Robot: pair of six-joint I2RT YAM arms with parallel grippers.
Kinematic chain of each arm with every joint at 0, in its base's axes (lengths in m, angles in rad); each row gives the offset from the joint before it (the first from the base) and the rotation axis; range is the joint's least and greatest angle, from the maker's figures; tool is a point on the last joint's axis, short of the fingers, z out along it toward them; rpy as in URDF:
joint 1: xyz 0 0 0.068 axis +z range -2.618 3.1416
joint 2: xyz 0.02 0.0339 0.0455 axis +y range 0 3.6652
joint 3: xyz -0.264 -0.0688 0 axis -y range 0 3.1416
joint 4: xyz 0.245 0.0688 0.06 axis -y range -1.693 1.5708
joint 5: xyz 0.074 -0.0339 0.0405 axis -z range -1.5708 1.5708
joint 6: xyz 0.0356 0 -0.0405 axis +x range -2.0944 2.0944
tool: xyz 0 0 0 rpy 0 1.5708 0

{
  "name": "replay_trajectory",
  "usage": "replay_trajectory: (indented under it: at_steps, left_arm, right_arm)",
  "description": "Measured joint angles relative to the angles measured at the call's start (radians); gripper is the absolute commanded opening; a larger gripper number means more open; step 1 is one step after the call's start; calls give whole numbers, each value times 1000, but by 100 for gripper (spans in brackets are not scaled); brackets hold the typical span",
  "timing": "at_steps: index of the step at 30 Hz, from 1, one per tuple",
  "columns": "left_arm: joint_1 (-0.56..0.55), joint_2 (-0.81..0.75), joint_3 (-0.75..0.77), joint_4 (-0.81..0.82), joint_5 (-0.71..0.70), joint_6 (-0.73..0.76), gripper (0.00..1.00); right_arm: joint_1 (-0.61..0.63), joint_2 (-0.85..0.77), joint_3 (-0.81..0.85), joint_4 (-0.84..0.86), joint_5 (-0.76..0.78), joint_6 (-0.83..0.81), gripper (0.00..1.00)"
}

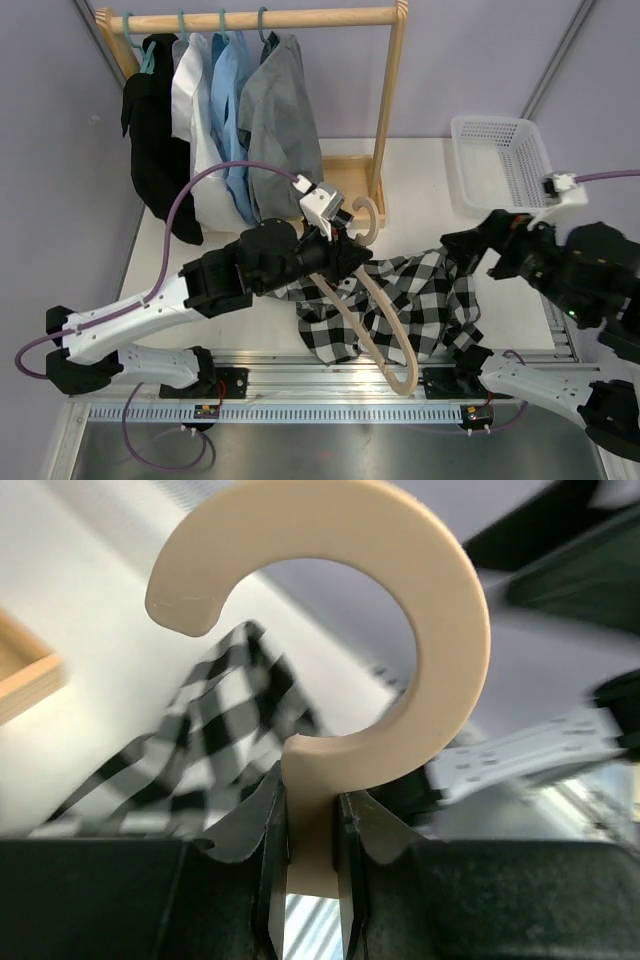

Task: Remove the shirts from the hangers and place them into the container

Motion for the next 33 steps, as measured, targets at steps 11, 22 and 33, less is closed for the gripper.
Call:
replay_trajectory:
  at_steps: [11, 22, 33]
  left_arm:
    - [-9, 161, 3, -122, -219, 172, 0]
    - [-10, 286, 174, -147, -218, 252, 0]
    - [-10, 344, 260, -138, -211, 257, 0]
  right_arm:
    - [0, -23, 11, -34, -144, -29, 92]
    - [0, -29, -217, 3, -370, -17, 81]
    - [0, -86, -380, 83, -506, 29, 0]
